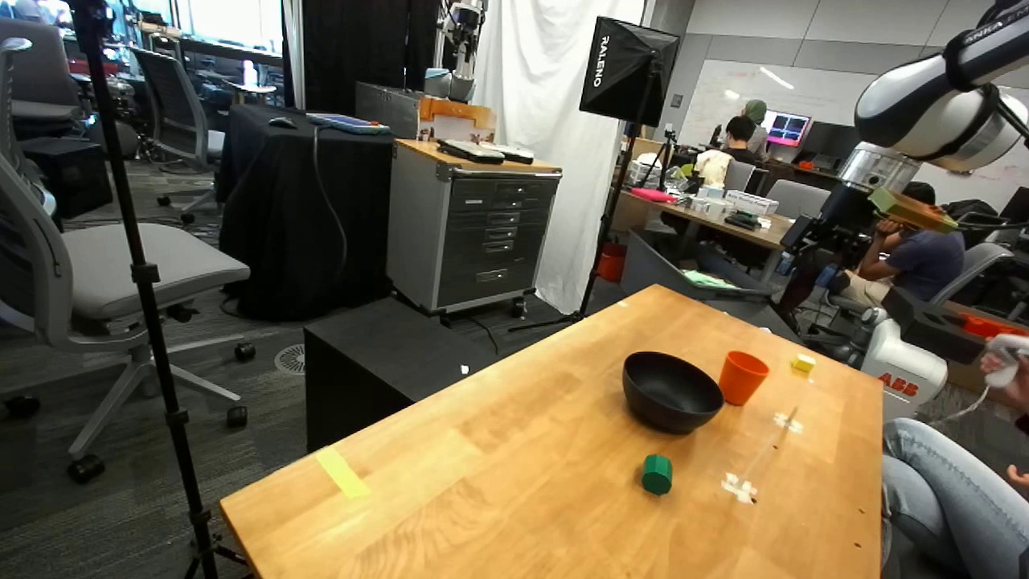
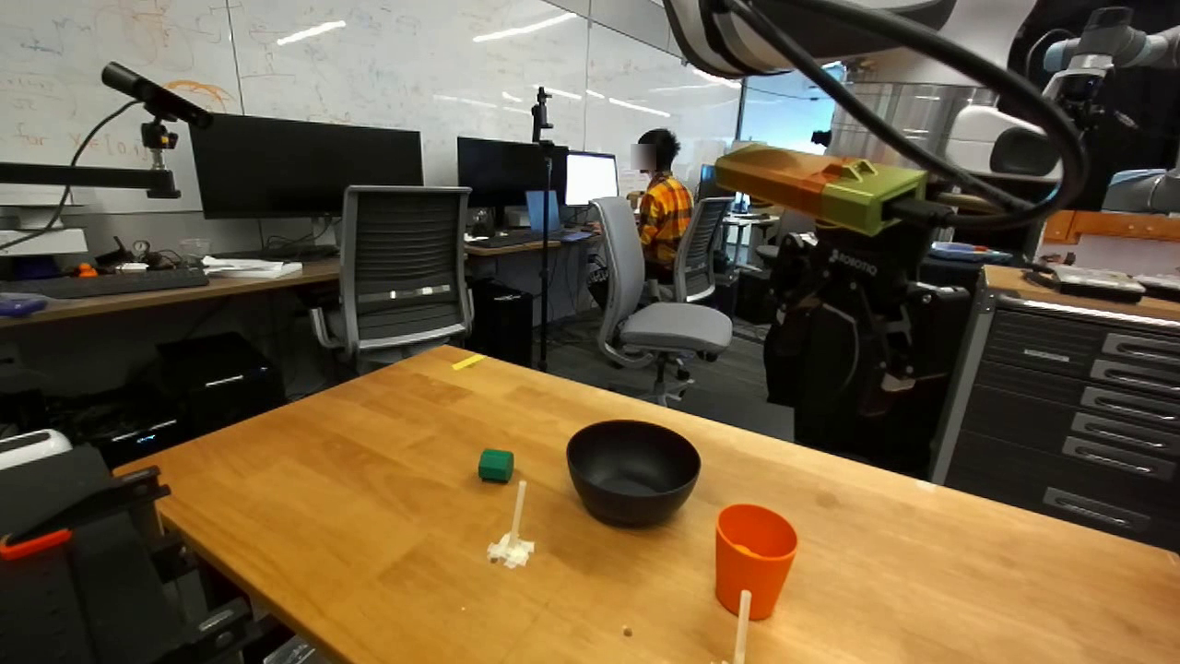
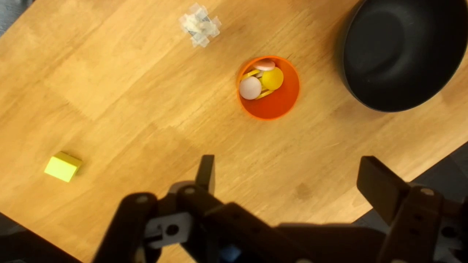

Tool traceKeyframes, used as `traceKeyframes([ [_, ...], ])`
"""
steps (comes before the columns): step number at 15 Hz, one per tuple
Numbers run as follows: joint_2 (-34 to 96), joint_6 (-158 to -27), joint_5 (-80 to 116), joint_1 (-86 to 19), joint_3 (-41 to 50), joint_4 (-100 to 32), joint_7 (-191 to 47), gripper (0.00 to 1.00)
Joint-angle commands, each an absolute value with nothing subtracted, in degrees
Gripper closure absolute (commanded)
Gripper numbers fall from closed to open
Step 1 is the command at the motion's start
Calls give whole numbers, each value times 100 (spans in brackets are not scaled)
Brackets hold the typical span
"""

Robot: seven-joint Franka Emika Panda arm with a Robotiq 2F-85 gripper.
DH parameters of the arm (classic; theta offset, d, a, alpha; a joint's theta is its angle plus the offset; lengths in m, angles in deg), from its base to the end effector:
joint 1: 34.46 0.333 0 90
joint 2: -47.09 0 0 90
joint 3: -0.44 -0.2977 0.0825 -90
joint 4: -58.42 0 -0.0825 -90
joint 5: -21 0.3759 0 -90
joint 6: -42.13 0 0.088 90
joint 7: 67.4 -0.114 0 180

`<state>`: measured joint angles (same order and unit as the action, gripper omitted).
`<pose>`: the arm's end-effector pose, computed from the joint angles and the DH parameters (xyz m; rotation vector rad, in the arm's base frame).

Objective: Pour the contents of the orange cup into the black bowl

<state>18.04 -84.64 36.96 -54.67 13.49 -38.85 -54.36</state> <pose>0.5638 -0.3406 0.2913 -2.9537 0.7359 -0.1057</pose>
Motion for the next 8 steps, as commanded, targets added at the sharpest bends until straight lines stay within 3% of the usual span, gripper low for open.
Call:
traceKeyframes([
  [1,1808,-8462,3605,-5601,1201,-3861,-5488,0],
  [8,1855,-8370,3521,-5544,1259,-3942,-5683,0],
])
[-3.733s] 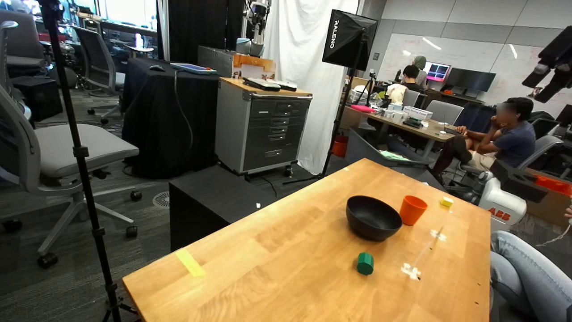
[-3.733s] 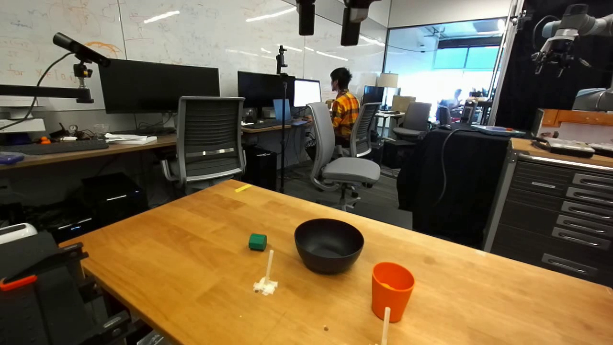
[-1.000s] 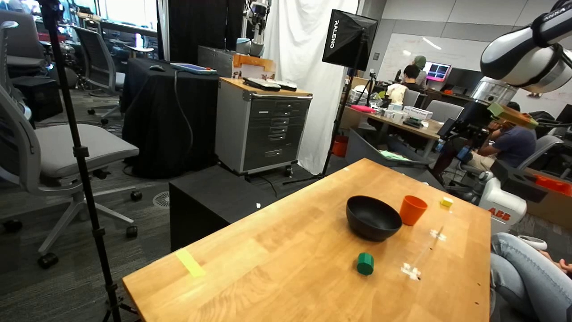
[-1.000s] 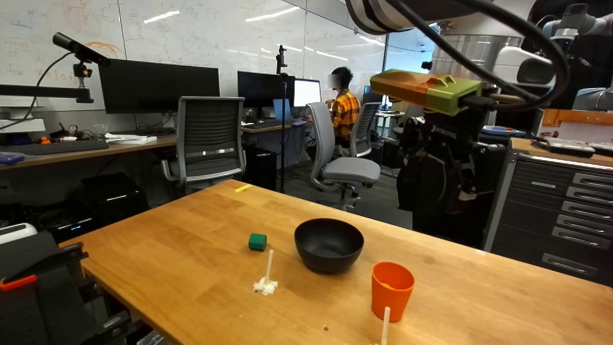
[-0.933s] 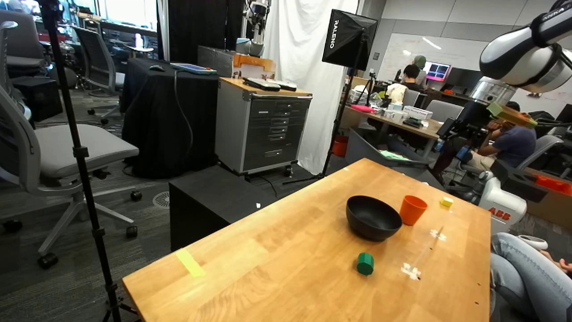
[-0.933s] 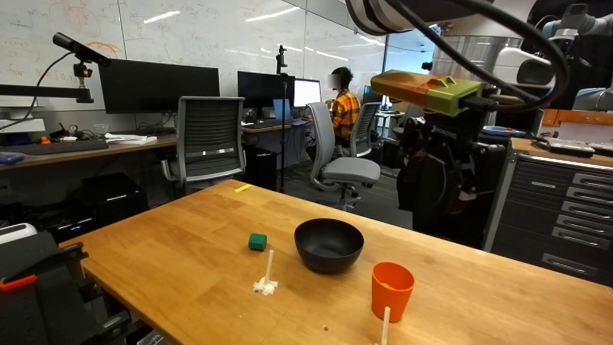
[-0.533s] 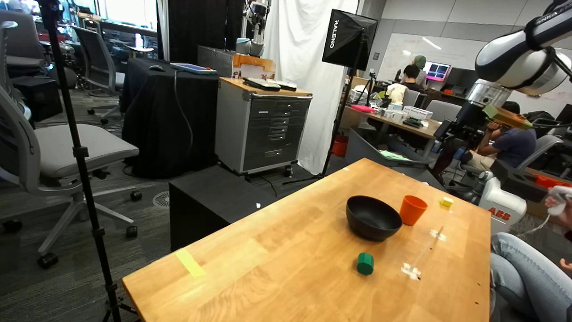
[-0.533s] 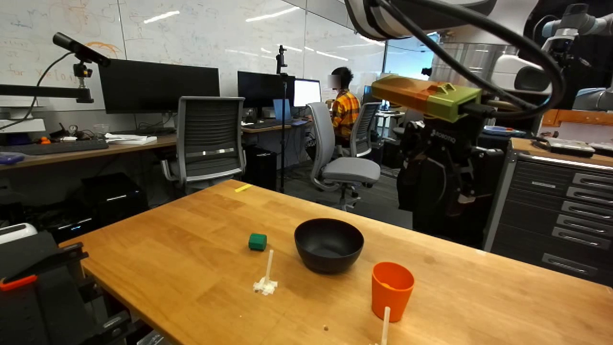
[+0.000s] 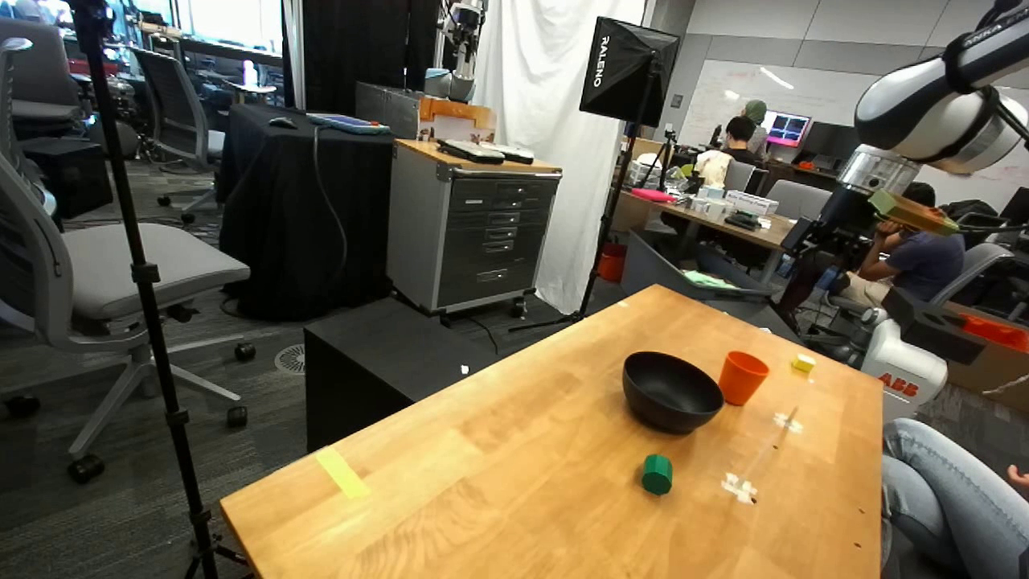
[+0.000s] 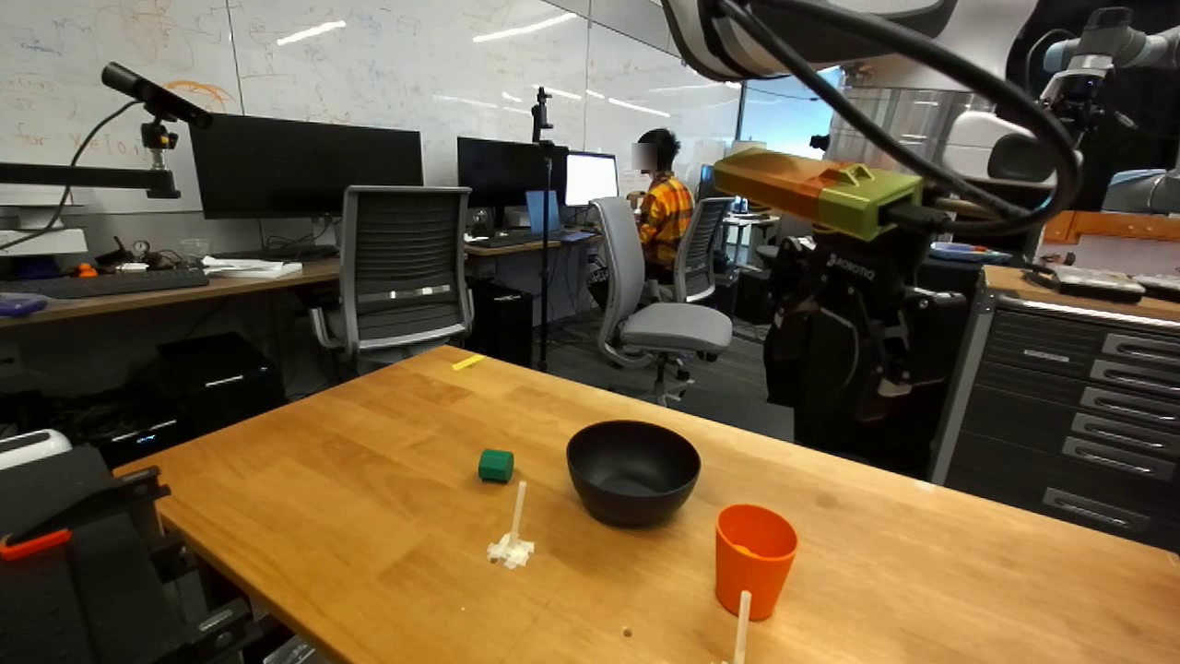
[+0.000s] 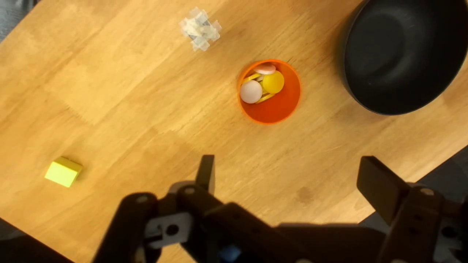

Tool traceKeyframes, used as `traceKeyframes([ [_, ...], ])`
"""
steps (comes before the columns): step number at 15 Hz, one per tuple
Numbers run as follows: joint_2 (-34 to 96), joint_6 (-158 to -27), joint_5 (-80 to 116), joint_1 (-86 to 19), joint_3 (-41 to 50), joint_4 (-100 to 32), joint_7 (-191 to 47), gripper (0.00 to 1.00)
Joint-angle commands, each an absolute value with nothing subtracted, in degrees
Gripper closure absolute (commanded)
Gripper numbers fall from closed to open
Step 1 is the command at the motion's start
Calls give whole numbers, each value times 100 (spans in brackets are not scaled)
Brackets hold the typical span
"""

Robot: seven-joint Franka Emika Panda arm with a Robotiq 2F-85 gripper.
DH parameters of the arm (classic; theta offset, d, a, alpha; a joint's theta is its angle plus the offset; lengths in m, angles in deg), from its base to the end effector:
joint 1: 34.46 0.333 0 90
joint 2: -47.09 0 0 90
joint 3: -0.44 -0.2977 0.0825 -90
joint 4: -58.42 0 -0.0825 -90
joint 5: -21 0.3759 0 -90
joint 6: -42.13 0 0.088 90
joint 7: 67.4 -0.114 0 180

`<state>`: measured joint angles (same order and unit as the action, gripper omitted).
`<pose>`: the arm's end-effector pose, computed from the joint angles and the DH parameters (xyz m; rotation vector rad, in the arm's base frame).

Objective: Pour the contents of the orange cup into the black bowl

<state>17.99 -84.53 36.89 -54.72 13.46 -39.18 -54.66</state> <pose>0.5620 -0.3401 0.2879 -2.9498 0.7441 -0.0925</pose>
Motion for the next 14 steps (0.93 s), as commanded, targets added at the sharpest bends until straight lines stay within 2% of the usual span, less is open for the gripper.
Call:
traceKeyframes([
  [1,1850,-8324,3484,-5540,1268,-3937,-5723,0],
  [5,1845,-8237,3299,-5508,1310,-3943,-5950,0],
  [14,789,-8579,3289,-5520,1153,-3838,-6105,0],
])
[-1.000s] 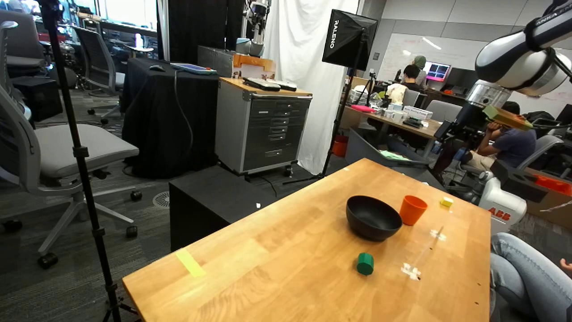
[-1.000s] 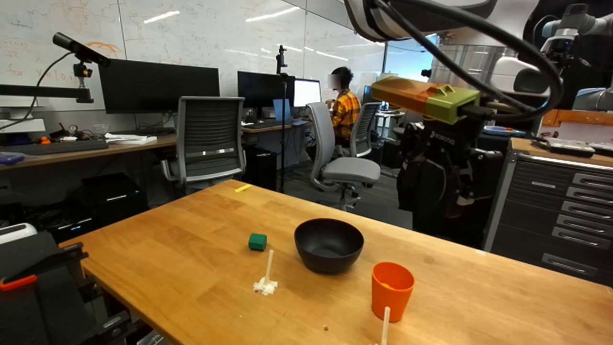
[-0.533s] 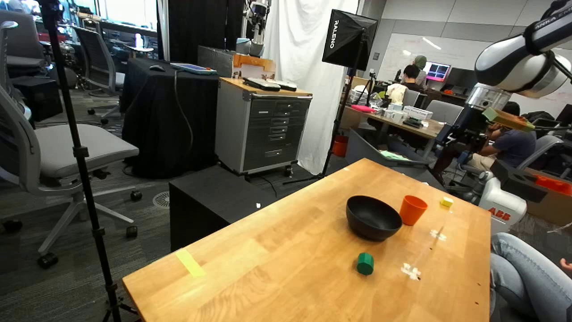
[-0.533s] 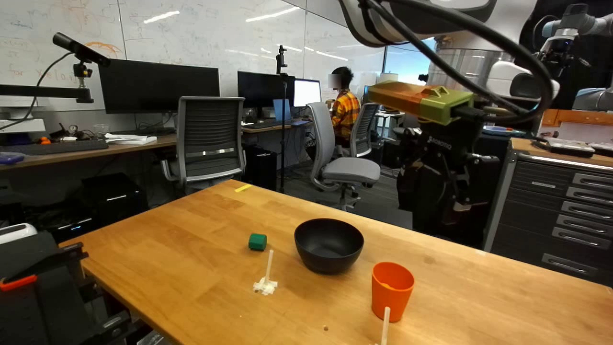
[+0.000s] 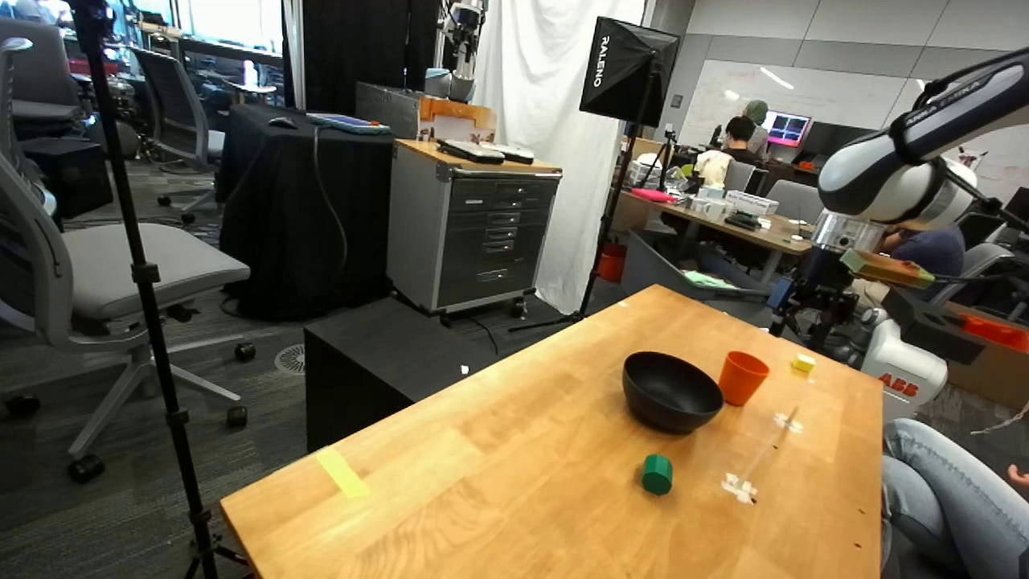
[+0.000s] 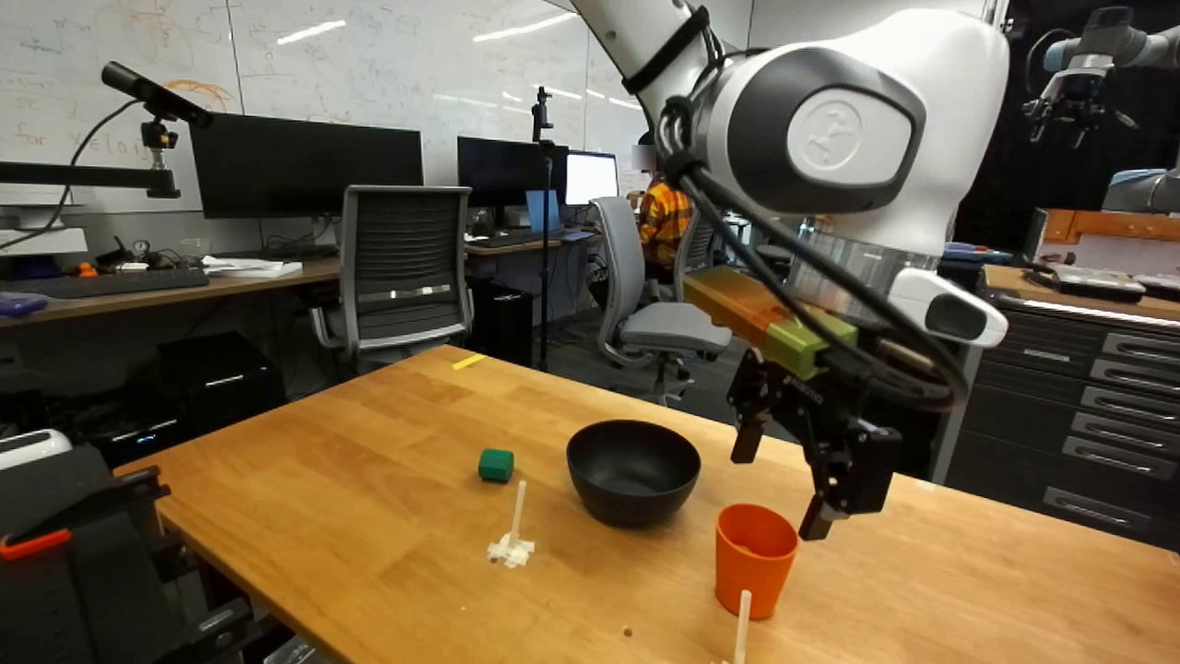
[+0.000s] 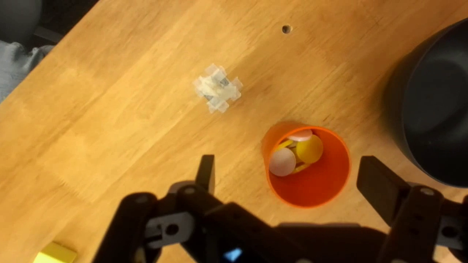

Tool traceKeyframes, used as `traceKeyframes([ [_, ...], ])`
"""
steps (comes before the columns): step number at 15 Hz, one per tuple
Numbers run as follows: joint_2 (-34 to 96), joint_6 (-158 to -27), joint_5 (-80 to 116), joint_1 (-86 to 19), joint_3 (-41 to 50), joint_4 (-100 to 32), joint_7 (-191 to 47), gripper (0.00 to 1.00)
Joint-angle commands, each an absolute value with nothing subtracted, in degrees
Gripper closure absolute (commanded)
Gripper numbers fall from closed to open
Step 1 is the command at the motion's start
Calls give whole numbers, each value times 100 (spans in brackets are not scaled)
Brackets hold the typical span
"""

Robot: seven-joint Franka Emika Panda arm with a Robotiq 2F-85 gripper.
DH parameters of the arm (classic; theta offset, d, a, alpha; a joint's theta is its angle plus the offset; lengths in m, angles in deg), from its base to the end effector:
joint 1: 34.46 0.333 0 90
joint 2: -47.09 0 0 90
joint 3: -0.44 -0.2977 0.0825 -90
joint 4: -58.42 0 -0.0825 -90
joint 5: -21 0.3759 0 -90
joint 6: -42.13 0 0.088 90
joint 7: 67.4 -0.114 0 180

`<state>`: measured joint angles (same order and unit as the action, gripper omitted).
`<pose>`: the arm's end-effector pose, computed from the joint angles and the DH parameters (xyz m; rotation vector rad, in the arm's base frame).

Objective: Pour the contents of the orange cup into the black bowl

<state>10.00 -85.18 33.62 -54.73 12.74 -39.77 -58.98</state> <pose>0.5504 -0.3307 0.1944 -2.9557 0.8045 0.1511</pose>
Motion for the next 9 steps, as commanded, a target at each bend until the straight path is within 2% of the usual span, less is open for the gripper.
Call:
traceKeyframes([
  [1,721,-8626,3312,-5549,1140,-3846,-6108,0],
  [9,335,-8920,3370,-5618,1115,-3550,-6368,0],
])
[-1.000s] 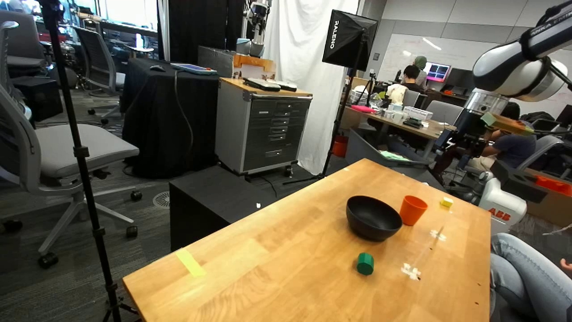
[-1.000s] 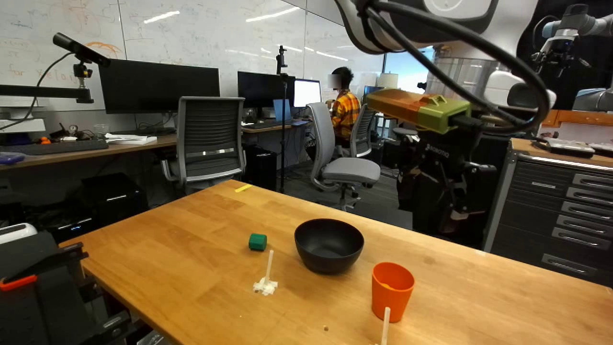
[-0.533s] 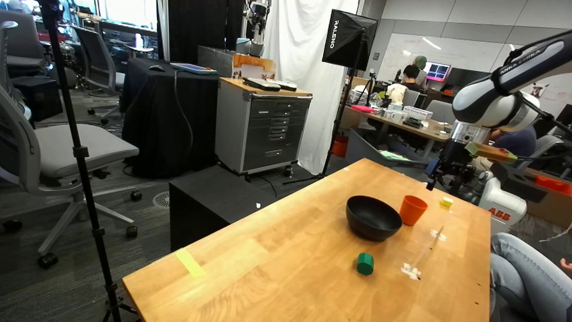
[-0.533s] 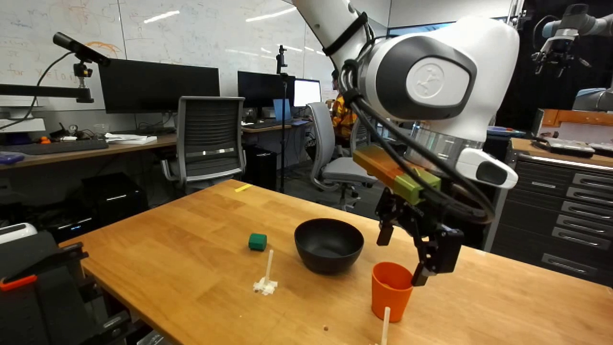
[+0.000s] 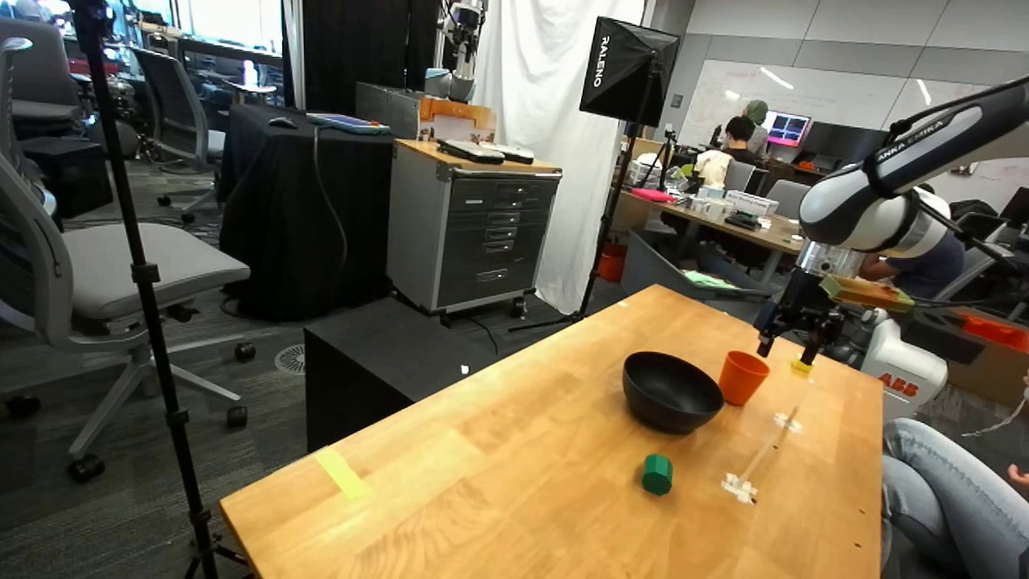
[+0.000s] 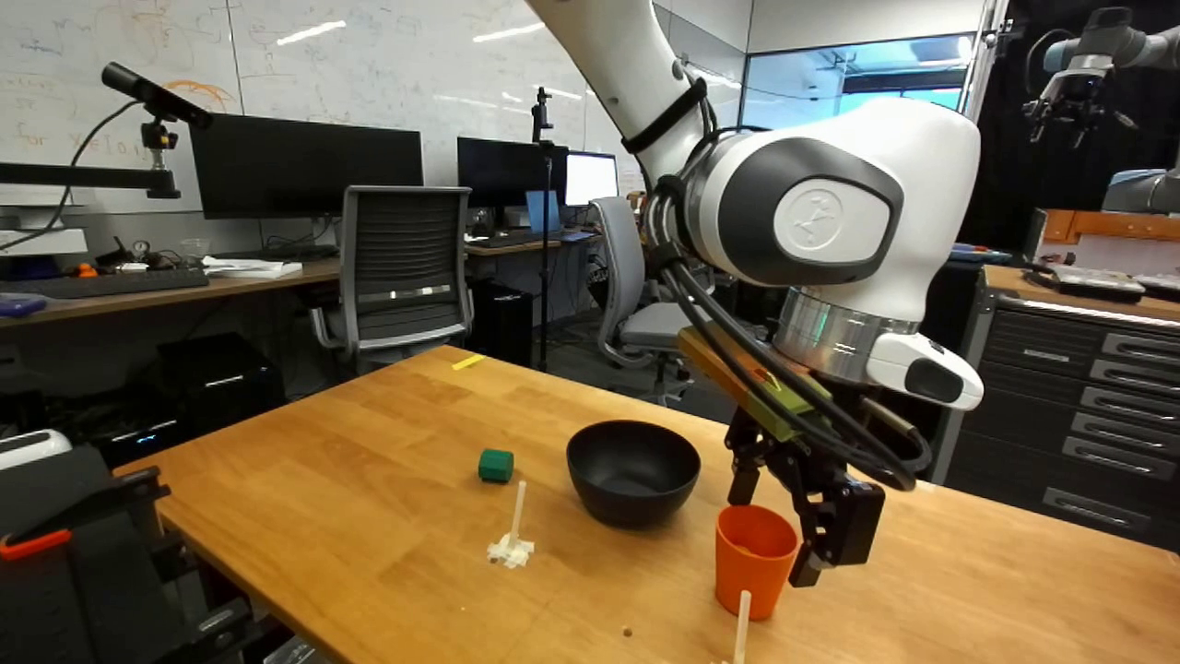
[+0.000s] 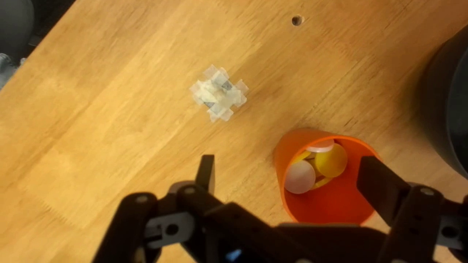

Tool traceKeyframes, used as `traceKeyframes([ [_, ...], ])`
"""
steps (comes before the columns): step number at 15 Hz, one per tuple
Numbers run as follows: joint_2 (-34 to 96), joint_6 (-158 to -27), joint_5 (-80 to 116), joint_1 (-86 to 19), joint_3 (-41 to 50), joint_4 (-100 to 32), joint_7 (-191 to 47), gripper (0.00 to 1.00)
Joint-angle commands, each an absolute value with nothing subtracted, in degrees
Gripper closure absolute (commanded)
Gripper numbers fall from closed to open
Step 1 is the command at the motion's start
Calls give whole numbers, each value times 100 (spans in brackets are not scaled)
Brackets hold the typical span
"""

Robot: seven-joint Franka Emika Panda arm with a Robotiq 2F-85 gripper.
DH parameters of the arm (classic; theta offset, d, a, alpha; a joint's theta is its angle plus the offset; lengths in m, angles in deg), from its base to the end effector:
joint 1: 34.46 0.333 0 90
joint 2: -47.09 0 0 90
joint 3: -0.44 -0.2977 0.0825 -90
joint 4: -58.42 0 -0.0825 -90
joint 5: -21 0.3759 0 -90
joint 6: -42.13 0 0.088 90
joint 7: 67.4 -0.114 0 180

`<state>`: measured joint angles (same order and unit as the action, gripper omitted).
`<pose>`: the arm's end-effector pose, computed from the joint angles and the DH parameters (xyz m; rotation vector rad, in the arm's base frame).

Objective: Pour the contents of the orange cup into the black bowl

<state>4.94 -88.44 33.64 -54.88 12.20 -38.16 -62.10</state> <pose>0.5535 -0.3303 0.1530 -2.9526 0.8811 0.1674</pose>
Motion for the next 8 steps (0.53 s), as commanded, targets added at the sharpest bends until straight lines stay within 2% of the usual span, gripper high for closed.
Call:
traceKeyframes([
  [1,286,-8932,3356,-5617,1117,-3500,-6397,0],
  [8,-168,-8910,3294,-5581,1129,-3160,-6616,0],
])
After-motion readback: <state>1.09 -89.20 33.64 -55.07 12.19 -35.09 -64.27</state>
